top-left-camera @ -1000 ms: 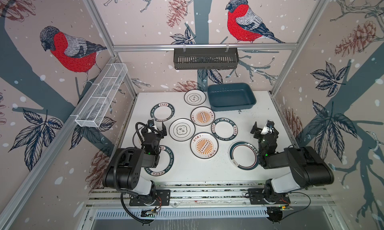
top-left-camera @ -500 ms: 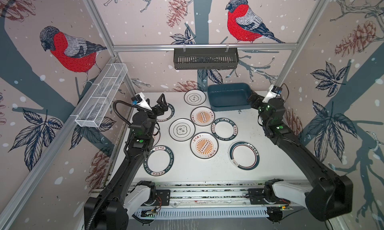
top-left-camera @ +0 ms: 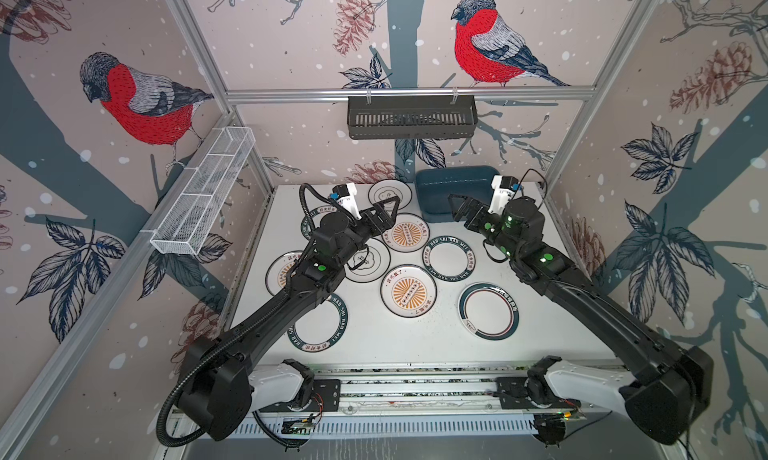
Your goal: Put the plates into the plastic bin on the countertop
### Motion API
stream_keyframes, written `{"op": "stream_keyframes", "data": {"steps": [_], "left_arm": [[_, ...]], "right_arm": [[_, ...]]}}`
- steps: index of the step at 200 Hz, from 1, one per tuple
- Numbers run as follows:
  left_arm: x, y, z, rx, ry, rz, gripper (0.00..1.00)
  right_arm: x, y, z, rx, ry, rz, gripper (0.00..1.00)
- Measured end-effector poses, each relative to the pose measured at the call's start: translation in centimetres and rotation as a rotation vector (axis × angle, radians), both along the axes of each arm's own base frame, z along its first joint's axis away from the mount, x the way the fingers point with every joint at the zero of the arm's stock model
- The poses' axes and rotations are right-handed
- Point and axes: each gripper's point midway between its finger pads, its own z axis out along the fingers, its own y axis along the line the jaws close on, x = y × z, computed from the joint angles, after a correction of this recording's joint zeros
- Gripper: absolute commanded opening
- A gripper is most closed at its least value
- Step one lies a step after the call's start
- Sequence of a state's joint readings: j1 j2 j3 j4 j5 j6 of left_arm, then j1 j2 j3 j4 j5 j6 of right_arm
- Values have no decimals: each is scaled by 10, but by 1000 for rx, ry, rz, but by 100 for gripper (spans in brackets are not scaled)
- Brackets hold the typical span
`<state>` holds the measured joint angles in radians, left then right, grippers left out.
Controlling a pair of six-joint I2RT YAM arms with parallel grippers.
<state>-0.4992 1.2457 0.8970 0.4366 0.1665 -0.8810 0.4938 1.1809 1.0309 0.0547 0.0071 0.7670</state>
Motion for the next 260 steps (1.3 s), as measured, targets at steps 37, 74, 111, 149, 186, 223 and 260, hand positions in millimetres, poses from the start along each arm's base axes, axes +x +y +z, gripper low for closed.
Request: {"op": "stream_keyframes", "data": {"steps": [37,74,111,149,186,223,260], "left_arm": [[7,-8,3,-29,-15,-67,96],[42,-27,-1,13,25,-105,96],[63,-83,-11,156,51,-292,96],[60,-145,-39,362,47,-480,96],[41,-199,-77,571,57,-651,96],[19,-214,-119,695,123,-766,96],[13,-209,-127,724,148,-790,96]], "right_arm": [[10,-19,-25,69,76,-25,100],[26,-71,-59,58,174,-215,100],[18,-132,-113,-11,348,-384,100],[-23,-181,-175,-49,517,-479,100],[-69,-190,-223,-6,630,-467,100],[-96,-189,-256,15,720,-452,100],[-116,-183,-274,1,811,-413,100]]}}
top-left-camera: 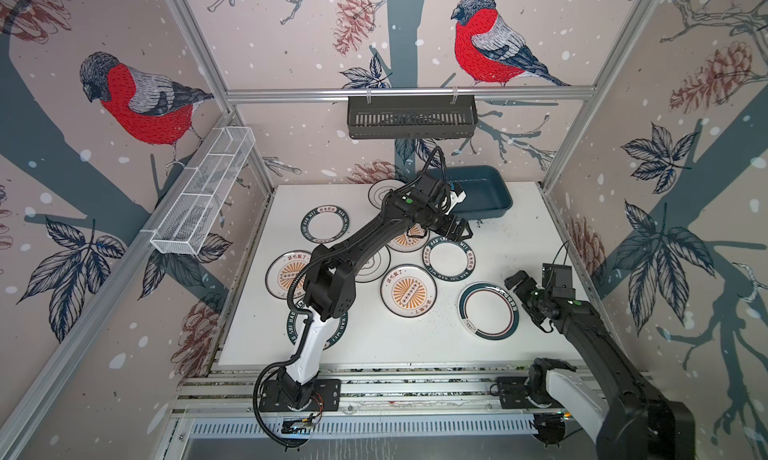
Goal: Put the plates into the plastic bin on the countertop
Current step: 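Grasp the red-and-green rimmed plate edge with the right gripper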
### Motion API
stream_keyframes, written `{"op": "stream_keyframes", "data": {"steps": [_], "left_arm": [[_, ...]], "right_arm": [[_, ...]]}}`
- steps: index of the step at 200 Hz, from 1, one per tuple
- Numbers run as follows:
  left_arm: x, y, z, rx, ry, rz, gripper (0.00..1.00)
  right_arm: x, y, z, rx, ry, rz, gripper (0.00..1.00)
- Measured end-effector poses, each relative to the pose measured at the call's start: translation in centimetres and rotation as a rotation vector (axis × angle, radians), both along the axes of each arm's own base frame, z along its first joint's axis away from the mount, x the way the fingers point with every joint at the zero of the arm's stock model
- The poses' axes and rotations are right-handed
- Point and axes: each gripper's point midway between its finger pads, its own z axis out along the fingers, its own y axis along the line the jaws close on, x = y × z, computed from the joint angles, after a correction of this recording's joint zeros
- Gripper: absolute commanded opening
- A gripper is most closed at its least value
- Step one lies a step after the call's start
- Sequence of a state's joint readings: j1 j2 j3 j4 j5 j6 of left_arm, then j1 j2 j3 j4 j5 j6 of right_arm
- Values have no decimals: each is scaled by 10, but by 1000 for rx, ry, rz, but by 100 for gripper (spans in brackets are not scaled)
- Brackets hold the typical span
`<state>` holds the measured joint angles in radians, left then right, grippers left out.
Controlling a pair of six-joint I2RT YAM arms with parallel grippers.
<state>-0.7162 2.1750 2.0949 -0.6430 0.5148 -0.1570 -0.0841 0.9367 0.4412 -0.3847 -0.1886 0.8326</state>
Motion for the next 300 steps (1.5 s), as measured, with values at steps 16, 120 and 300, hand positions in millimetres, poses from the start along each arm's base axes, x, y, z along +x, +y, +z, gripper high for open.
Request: {"op": "stream_keyframes", "data": {"steps": [16,120,300], "left_arm": [[-1,0,-1,0,6,-4,96],[-4,2,4,-11,21,13,96],[-8,10,15,-92,54,91,96]], "right_arm": [[-10,1,-10,3,49,20,100],[-30,38,-25,144,8,198,67],[-38,60,11,208,-45,349,2]]}}
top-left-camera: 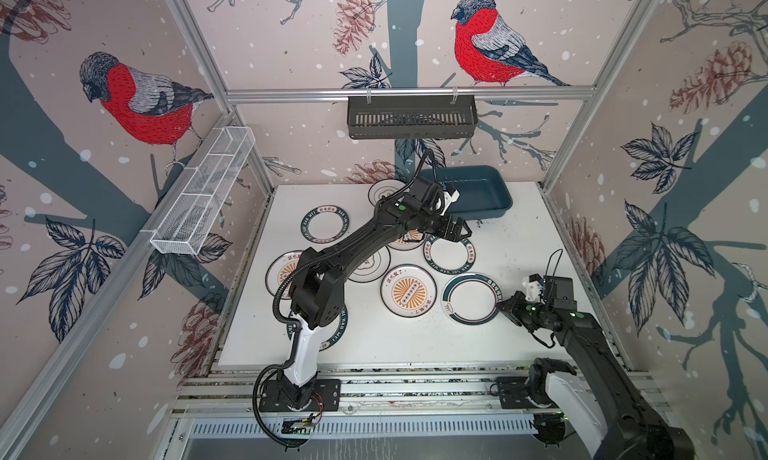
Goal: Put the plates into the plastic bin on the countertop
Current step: 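Grasp the red-and-green rimmed plate edge with the right gripper, then lift the plate with the right gripper and carry it over the teal bin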
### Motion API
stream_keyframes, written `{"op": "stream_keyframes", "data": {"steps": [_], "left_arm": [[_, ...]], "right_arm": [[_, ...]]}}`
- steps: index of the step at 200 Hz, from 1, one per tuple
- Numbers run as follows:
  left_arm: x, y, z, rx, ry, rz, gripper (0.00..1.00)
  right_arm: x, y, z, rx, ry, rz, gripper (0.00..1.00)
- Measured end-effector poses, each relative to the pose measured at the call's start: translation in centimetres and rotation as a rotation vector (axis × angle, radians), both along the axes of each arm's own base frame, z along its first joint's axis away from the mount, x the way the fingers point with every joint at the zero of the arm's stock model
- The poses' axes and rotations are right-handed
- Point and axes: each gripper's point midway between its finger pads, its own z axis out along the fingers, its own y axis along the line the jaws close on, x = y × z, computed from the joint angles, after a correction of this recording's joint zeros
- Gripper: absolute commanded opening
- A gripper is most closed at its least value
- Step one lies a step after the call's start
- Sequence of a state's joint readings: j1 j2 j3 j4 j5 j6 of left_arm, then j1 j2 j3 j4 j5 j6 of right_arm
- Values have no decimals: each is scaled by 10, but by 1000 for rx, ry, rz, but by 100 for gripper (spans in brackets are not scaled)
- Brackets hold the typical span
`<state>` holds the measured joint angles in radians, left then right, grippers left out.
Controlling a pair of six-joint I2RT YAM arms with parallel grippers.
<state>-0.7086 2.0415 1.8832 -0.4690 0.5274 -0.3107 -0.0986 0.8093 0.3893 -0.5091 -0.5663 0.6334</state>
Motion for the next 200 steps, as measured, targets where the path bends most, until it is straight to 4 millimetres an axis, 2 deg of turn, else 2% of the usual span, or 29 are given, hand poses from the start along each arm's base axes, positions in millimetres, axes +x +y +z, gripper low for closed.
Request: {"op": "stream_keyframes", "data": {"steps": [20,48,76,107,129,154,178,200], "left_arm": [[3,3,9,-31,2,15,96],[10,14,27,-87,-1,39,96],[16,36,44,-154,0,80,96],[23,58,63,-216,-18,107,96],[24,69,73,-232,-44,120,96],[23,82,86,-229,-97,131,96],[20,90,95,-216,-168,131,96],[22,94,96,-194,-208,139,96]], "right_arm": [[7,-2,19,-3,-28,-14,2],[24,-5,62,-18,-129,-27,2],[43,-11,111,-43,-235,-48,2],[63,-17,145,-39,-296,-97,2],[83,-21,158,-26,-328,-145,2],[109,-19,162,2,-345,-187,2],[138,-15,161,0,-361,-217,2],[170,-7,157,-2,-355,-232,2]]}}
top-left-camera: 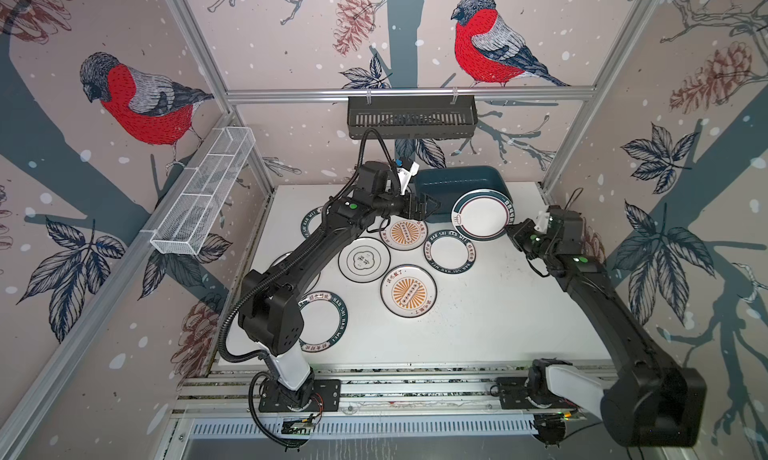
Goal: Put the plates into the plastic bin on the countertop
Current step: 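Lift the plate with the right gripper and carry it over the teal bin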
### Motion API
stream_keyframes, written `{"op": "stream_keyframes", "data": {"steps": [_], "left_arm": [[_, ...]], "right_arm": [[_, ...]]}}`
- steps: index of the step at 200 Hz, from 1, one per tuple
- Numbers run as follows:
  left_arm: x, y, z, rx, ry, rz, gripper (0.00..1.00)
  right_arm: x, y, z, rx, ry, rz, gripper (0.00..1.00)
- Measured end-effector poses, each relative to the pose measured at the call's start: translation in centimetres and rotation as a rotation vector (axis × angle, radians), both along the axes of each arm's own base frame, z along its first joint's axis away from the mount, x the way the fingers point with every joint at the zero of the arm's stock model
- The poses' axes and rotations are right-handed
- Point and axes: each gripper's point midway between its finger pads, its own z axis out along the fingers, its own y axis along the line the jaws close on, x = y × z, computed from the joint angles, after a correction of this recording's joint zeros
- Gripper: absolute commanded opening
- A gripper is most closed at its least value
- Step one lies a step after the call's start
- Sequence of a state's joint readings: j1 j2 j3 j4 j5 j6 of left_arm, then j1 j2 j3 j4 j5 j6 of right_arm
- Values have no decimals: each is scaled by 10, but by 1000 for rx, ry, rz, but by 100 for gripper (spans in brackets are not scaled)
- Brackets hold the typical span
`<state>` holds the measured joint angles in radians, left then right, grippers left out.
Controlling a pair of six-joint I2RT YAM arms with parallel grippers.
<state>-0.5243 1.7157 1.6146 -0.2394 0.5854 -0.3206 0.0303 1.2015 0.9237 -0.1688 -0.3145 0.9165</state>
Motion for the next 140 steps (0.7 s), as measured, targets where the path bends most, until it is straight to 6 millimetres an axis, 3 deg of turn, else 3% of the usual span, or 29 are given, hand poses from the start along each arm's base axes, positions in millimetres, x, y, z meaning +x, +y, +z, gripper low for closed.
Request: {"op": "stream_keyframes", "data": {"steps": [47,92,140], "left_arm": [[9,19,-4,47,-81,105,96],[39,36,0,49,-174,273,96],[67,43,-6,81,-206,386,96]], "right_arm": [[87,13,-12,-8,29,-8,1],[166,16,-37,-95,61,32,1],[209,20,-77,-170,107,95,1]]}}
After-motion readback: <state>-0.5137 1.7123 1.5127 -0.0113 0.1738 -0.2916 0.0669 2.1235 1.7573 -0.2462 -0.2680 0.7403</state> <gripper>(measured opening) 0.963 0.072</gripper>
